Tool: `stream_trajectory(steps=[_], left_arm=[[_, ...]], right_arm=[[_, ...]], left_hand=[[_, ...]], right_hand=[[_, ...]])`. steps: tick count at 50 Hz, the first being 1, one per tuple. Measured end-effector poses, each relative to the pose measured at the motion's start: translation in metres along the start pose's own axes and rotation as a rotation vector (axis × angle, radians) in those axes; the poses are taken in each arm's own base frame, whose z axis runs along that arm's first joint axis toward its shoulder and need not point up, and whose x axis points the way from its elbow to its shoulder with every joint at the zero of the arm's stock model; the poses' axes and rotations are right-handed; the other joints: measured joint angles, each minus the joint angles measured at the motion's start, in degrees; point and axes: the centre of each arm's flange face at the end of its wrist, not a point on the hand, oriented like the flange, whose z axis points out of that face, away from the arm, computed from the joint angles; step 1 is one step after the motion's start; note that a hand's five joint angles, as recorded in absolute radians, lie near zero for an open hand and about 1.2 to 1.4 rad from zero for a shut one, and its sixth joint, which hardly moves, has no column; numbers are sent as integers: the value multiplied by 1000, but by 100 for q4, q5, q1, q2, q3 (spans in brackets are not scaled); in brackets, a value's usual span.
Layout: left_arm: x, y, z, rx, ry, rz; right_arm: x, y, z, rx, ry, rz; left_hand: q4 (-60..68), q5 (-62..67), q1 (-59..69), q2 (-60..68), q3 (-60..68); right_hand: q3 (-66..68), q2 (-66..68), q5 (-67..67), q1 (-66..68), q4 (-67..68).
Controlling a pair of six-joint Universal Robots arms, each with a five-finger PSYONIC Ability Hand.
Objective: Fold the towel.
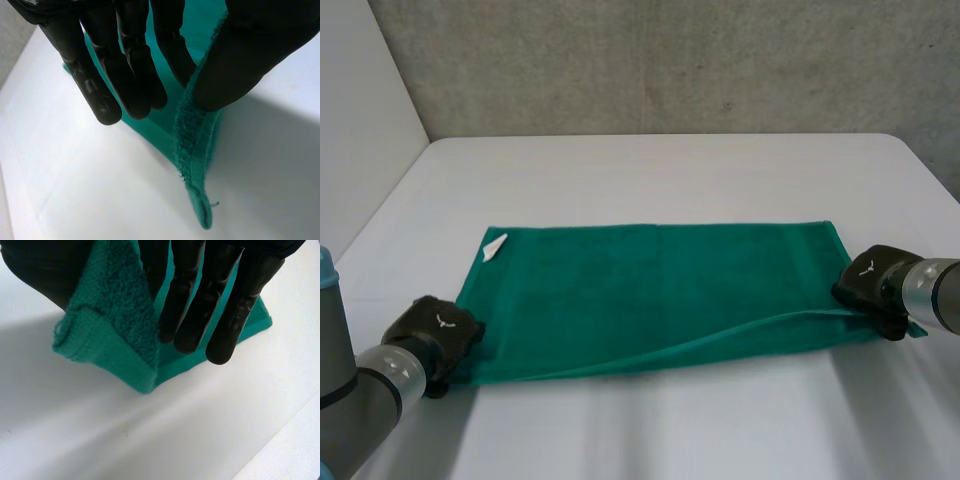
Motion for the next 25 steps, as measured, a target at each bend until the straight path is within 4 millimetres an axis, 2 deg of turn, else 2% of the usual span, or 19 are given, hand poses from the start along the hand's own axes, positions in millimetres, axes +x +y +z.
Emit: stream_trajectory(steps=[2, 3, 6, 9, 11, 12, 13, 14, 19, 20, 22, 23, 25], left_arm=[[0, 0, 0, 0, 0, 0], [-3, -7, 2, 36, -19, 9], [-8, -19, 14, 99, -64, 5], [-14, -38, 36, 191, -120, -5], [-14, -38, 36, 191, -120, -5], [-16, -53, 55, 255, -152, -14], [-17, -62, 70, 292, -171, -19], [-17, -62, 70, 292, -171, -19], [-21, -82, 113, 354, -215, -25], [-22, -87, 127, 364, -230, -25], [-22, -88, 133, 367, -236, -25], [-23, -91, 147, 373, -248, -24], [-23, -93, 156, 377, -254, -22]], right_arm=[[0, 0, 0, 0, 0, 0], [1, 0, 3, 11, 19, -5], [6, -2, 16, 34, 60, 39], [13, -3, 38, 60, 116, 113], [13, -3, 38, 60, 116, 113], [15, -3, 43, 64, 129, 130], [22, -2, 61, 80, 189, 172], [22, -2, 61, 80, 189, 172], [36, -4, 82, 118, 290, 189], [42, -6, 90, 137, 326, 188], [44, -6, 92, 144, 338, 187], [49, -8, 100, 165, 370, 185], [53, -10, 107, 178, 387, 184]], left_hand=[[0, 0, 0, 0, 0], [0, 0, 0, 0, 0], [0, 0, 0, 0, 0], [1, 0, 0, 0, 0], [1, 0, 0, 0, 0], [0, 0, 0, 0, 0], [0, 0, 0, 0, 0], [0, 0, 0, 0, 0], [0, 0, 0, 0, 0], [0, 0, 0, 0, 0], [0, 0, 0, 0, 0], [0, 0, 0, 0, 0], [0, 0, 0, 0, 0]], right_hand=[[0, 0, 0, 0, 0], [0, 0, 0, 0, 0], [0, 0, 0, 0, 0], [0, 0, 0, 0, -1], [0, 0, 0, 0, -1], [0, 0, 0, 0, -1], [0, 0, 0, 0, 0], [0, 0, 0, 0, 0], [0, 0, 0, 0, 0], [0, 0, 0, 0, 0], [0, 0, 1, 0, 0], [0, 0, 1, 0, -1], [0, 0, 0, 0, 0]])
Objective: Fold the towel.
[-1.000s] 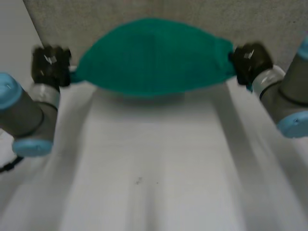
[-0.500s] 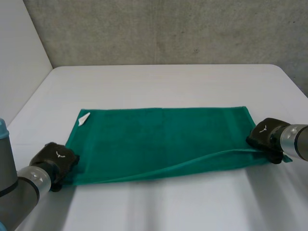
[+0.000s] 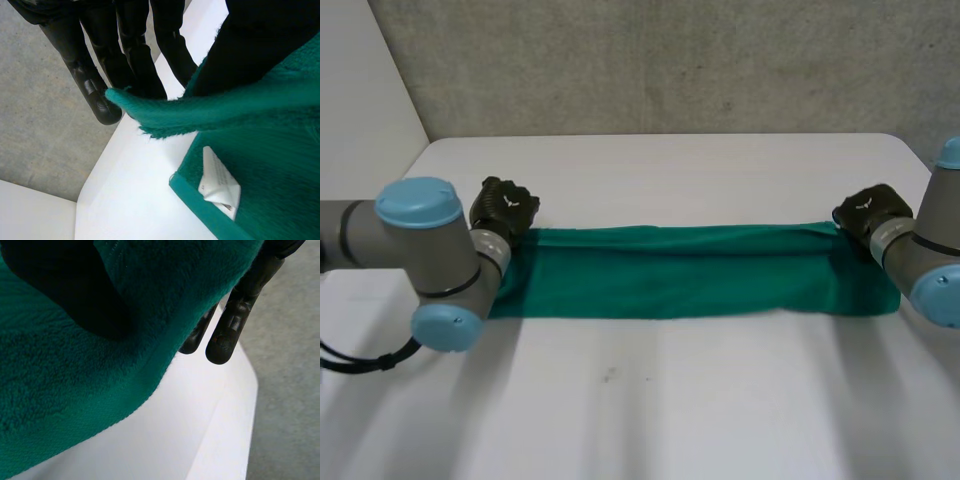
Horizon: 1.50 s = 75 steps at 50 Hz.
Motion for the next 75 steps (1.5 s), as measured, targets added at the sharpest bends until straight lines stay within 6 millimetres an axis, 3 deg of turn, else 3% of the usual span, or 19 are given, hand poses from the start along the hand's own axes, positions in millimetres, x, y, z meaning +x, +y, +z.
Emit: stream_trajectory(steps=[6, 8, 9, 10, 11, 13, 14, 18, 27, 34, 42, 48, 53, 62, 63, 65, 68, 71, 75], left_arm=[[6, 6, 18, 12, -7, 7], [8, 7, 22, 19, -11, 8], [9, 6, 24, 32, -14, 9], [9, 6, 25, 39, -16, 9], [9, 6, 26, 44, -17, 9], [10, 2, 26, 68, -24, 9], [9, 0, 26, 78, -27, 9], [0, -16, 22, 129, -54, 5], [-30, -44, 2, 177, -101, -7], [-37, -45, -21, 155, -90, -11], [-25, -28, -55, 83, -25, -32], [-17, -18, -73, 48, 20, -102], [-12, -13, -80, 32, 40, -161], [-9, -8, -83, 14, 53, -208], [-8, -7, -83, 10, 54, -209], [-8, -6, -83, 8, 55, -208], [-8, -6, -83, 6, 56, -207], [-7, -5, -84, 4, 57, -206], [-6, -4, -86, -1, 61, -205]], right_arm=[[-2, 2, 23, 23, 26, 1], [-4, 3, 30, 20, 32, 0], [-5, 4, 35, 16, 39, 0], [-5, 4, 37, 14, 45, 1], [-5, 4, 38, 12, 52, 2], [-3, 3, 41, 6, 75, 10], [-2, 1, 43, 4, 89, 16], [10, -8, 45, 19, 154, 71], [44, -40, 23, 147, 200, 209], [49, -48, -10, 176, 134, 269], [33, -14, -45, 77, -25, 297], [18, 16, -53, 18, -128, 328], [12, 30, -50, 2, -151, 344], [4, 56, -25, -9, -129, 352], [4, 57, -23, -9, -125, 352], [7, 67, -12, -13, -96, 355], [17, 77, -4, -30, -55, 360], [29, 86, 2, -55, -8, 363], [63, 102, 9, -115, 128, 299]], left_hand=[[0, 0, 0, 0, 0], [-18, -16, -53, -19, -18], [-1233, -1200, -1391, -1230, -1222], [-1729, -1696, -1966, -1856, -1710], [-2592, -2554, -2958, -2711, -2554], [-4630, -4508, -5001, -4609, -4540], [-5047, -4853, -5262, -5030, -4958], [-5692, -5304, -5414, -5713, -5621], [-5692, -5294, -5414, -5715, -5621], [-5692, -5294, -5414, -5715, -5621], [-5692, -5293, -5414, -5715, -5621], [-5692, -5294, -5414, -5715, -5621], [-5692, -5294, -5414, -5715, -5621], [-5692, -5294, -5414, -5715, -5621], [-5692, -5294, -5414, -5715, -5621], [-5692, -5294, -5414, -5715, -5621], [-5692, -5293, -5414, -5715, -5621], [-5692, -5294, -5414, -5715, -5621], [-5692, -5293, -5414, -5715, -5621]], right_hand=[[0, 0, 0, 0, 0], [-935, -934, -790, -892, -821], [-2374, -2519, -2260, -2397, -2367], [-2374, -2519, -2260, -2397, -2367], [-3881, -4039, -3762, -3704, -3863], [-4518, -4643, -4385, -4070, -4505], [-5417, -5378, -5231, -4451, -5416], [-5568, -5464, -5334, -4464, -5499], [-5568, -5464, -5331, -4464, -5499], [-5568, -5464, -5334, -4464, -5499], [-5568, -5464, -5334, -4464, -5499], [-5291, -5259, -5125, -4334, -5327], [-4920, -4913, -4862, -4048, -4956], [-3802, -3746, -3842, -3064, -3844], [-2887, -2833, -2961, -2273, -2949], [-2539, -2489, -2651, -1924, -2597], [-463, -325, -676, -263, -505], [-92, -19, -307, -158, -109], [-34, 1, -172, -158, -25]])
